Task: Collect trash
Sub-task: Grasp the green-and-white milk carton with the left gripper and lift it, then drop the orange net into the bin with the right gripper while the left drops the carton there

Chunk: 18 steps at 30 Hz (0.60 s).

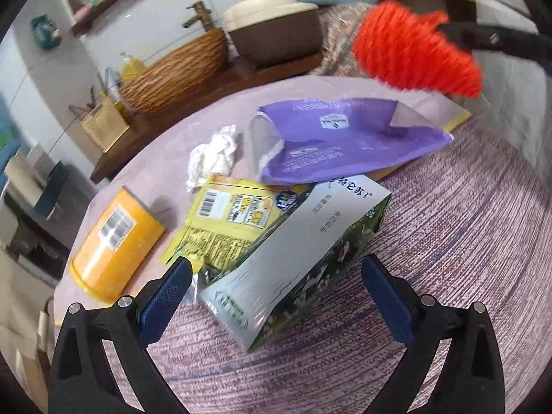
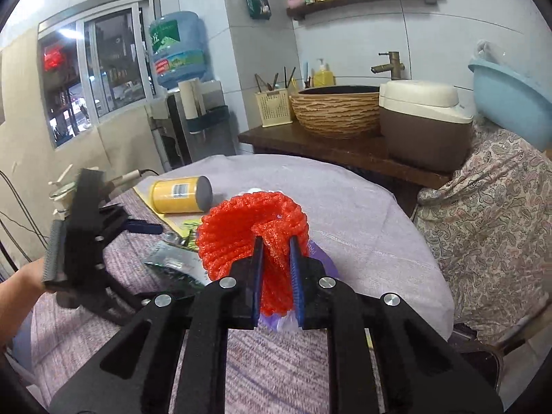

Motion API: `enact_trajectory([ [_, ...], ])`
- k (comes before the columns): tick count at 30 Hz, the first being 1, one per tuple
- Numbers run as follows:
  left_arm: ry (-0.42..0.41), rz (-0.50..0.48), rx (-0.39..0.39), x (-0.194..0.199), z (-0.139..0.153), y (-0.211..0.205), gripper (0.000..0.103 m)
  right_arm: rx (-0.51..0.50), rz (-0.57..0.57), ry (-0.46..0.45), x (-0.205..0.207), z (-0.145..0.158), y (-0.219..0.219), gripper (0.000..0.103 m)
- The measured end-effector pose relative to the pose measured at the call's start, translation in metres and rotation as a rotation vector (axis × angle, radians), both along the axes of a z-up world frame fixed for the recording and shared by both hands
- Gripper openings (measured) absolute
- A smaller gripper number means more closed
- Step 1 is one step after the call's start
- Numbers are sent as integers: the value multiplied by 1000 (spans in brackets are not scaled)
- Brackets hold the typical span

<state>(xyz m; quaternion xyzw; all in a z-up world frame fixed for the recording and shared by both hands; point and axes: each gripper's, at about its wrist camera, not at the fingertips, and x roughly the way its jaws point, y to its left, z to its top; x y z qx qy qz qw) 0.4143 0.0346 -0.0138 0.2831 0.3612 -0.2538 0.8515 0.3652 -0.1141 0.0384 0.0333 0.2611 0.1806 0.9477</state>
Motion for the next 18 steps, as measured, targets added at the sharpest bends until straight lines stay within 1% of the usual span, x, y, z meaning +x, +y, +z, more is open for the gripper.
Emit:
enact_trajectory([
  [2, 24, -23, 40, 5, -5, -8, 97, 17, -2, -3, -10, 2, -7, 15],
  [6, 34, -54, 110, 9, -14, -21, 96, 41, -14, 0, -27, 4, -21, 15],
  [8, 47, -65, 128, 9, -17, -26, 88, 36, -22, -3, -35, 3, -26, 15],
  [9, 47, -66, 123, 9, -15, -26, 85, 36, -25, -2, -38, 2, -28, 15],
  [12, 51, -68, 139, 9, -14, -29, 76, 51, -34, 4, -46, 0, -38, 15],
  [16, 43, -70, 178, 0, -14, -31, 58, 68, -45, 4, -56, -1, -46, 15],
  [18, 55, -52, 160, -4, -12, -28, 54, 77, -48, 4, -61, -2, -50, 15],
])
